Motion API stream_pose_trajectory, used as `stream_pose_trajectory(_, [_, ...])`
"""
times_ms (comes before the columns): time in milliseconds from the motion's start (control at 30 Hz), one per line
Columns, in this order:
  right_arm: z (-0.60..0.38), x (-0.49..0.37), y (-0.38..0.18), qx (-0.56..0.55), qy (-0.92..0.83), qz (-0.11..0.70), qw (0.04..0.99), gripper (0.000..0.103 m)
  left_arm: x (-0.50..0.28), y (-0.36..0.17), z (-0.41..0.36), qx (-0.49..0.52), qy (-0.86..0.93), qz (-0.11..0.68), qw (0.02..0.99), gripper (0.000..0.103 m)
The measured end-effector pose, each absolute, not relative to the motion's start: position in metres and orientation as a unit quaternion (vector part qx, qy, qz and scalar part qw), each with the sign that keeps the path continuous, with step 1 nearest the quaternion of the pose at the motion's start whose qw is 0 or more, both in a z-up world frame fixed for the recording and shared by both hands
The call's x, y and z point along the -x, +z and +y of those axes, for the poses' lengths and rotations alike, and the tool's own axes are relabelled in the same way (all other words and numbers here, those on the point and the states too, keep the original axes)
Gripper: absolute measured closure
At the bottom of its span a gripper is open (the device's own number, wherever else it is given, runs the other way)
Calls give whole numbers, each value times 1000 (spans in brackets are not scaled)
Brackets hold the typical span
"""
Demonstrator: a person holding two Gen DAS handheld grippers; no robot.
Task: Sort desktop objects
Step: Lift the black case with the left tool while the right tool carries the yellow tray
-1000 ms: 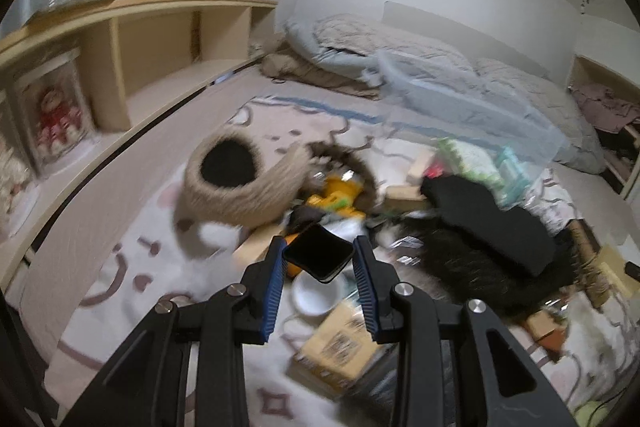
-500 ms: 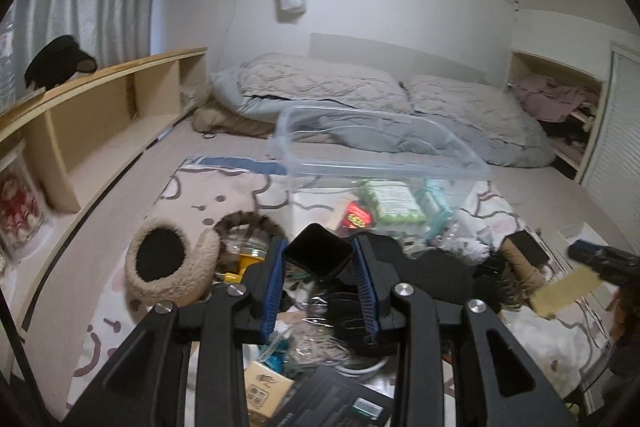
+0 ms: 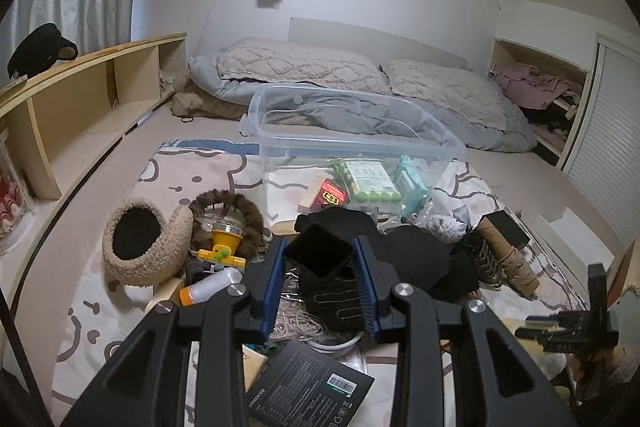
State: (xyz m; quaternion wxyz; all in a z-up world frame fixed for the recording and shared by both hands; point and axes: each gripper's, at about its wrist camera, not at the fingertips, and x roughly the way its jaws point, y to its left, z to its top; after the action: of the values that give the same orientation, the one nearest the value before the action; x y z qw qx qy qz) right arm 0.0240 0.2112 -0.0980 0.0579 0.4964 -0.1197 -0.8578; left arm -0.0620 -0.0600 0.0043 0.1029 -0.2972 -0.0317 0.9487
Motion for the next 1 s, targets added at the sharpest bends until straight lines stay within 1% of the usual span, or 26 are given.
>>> stream_pose_trajectory(133, [201,-22,-114,-535,-837,-91,74,51,63,2,-55,299,948,-27,107,69])
stream_pose_trajectory(267, [197,-18,-114,-540,-834,-79,80,50,63,0,-52,302,947,-22,108,69])
stream_pose_trajectory(400, [188,-16,-121,-561,-823,-45,75,43,64,-1,-50,305,946,-20,108,69])
stream_pose_trajectory(600, [177,-20,-134,-580,-812,-1,69,43,67,-4,-47,312,944,-19,110,69])
stream_pose_trajectory(733, [176,-26,-126,-570,-819,-2,72,42,68,-6,-46,314,943,-16,110,69])
stream_pose_trajectory(867, [174,-24,-129,-576,-816,32,48,42,70,-7,-45,316,942,-16,110,69])
stream_pose_trajectory(1000, [176,-21,-136,-586,-808,43,38,42,70,-8,-44,316,942,-15,109,69])
